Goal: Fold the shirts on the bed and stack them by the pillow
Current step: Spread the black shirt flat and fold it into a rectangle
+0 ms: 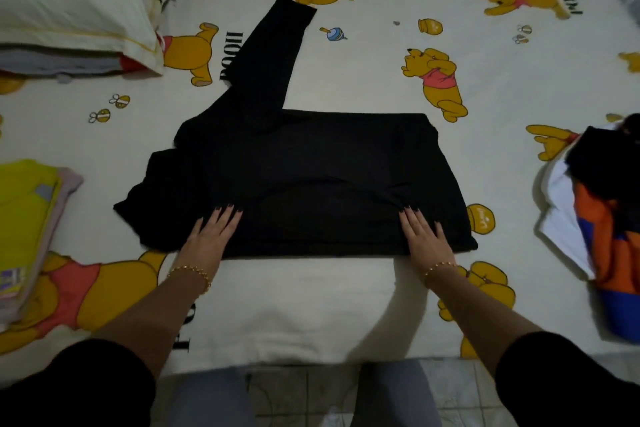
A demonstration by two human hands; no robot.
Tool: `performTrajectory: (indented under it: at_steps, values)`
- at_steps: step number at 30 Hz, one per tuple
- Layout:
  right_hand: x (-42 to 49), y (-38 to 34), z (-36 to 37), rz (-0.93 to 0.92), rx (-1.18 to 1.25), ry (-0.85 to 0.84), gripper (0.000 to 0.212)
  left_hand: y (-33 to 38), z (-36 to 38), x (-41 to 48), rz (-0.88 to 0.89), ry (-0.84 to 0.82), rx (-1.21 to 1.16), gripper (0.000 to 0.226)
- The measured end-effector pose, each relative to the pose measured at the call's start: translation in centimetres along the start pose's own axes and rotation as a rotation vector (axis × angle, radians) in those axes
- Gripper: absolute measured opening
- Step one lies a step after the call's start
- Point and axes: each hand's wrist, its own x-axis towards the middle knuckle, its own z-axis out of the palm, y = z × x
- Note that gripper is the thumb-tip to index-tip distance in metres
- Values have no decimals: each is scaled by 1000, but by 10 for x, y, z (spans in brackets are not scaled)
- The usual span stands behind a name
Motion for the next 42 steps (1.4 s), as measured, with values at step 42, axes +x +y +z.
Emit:
performTrajectory:
  at_steps: [42]
  values:
    - [153,-373,-181,-713,223,-76,66,-146,-7,-11,-903,8,-800,33]
